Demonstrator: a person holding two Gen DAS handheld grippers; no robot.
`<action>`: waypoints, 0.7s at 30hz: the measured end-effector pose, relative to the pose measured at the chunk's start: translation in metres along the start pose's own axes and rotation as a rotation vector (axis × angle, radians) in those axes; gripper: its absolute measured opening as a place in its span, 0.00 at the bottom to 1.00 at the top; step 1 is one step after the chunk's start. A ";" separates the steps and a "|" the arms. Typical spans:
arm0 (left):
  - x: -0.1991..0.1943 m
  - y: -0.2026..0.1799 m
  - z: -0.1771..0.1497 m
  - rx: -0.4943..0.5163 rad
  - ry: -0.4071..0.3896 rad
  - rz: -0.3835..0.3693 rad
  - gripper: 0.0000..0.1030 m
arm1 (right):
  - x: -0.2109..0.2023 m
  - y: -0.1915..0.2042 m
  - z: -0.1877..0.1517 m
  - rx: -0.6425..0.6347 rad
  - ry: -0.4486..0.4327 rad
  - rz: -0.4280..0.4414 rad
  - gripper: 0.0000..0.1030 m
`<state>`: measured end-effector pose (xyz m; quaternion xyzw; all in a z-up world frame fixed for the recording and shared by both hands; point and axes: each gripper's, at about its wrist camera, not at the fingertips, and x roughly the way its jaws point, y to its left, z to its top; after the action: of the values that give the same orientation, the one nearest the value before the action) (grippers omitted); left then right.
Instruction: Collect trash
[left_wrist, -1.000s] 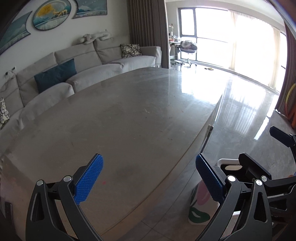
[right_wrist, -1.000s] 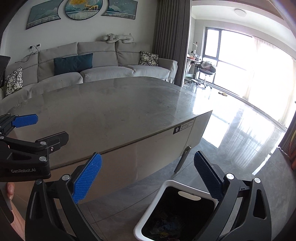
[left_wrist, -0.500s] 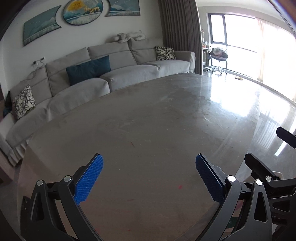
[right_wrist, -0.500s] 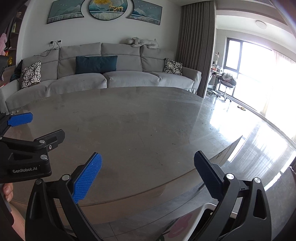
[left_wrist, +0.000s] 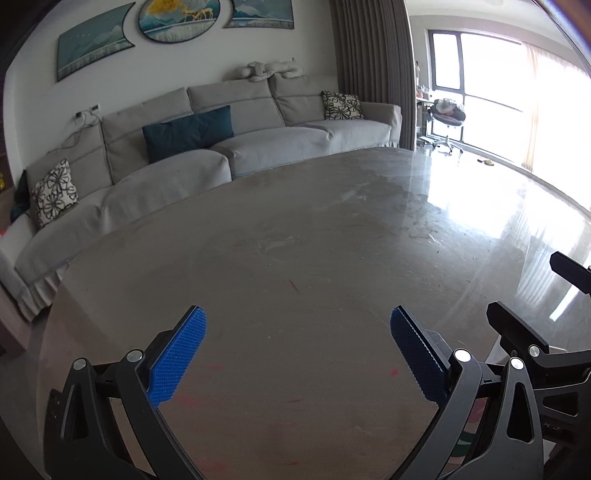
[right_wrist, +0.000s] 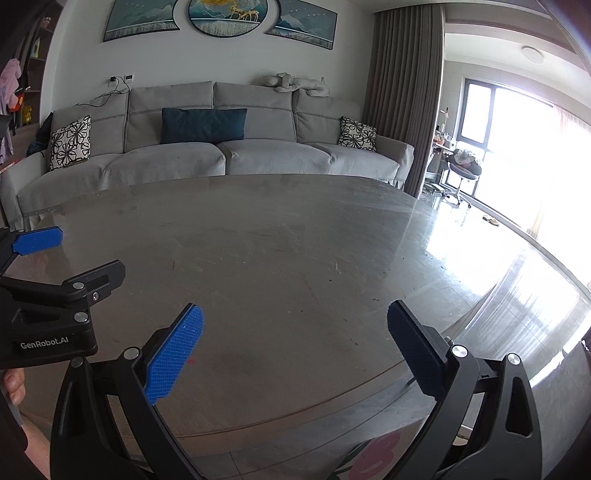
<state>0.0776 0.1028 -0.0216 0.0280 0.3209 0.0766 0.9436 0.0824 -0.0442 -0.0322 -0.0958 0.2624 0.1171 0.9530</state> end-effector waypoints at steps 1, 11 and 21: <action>-0.002 -0.002 -0.001 0.000 0.000 0.002 0.97 | 0.000 0.001 0.000 -0.001 0.001 -0.001 0.96; -0.002 0.002 -0.004 0.001 -0.004 0.001 0.97 | -0.001 0.007 -0.003 -0.009 0.002 -0.006 0.96; -0.002 0.011 -0.006 -0.014 0.006 -0.040 0.97 | -0.001 0.009 -0.002 -0.015 0.001 -0.005 0.96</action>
<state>0.0715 0.1133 -0.0238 0.0148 0.3237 0.0603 0.9441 0.0787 -0.0366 -0.0343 -0.1037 0.2617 0.1165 0.9525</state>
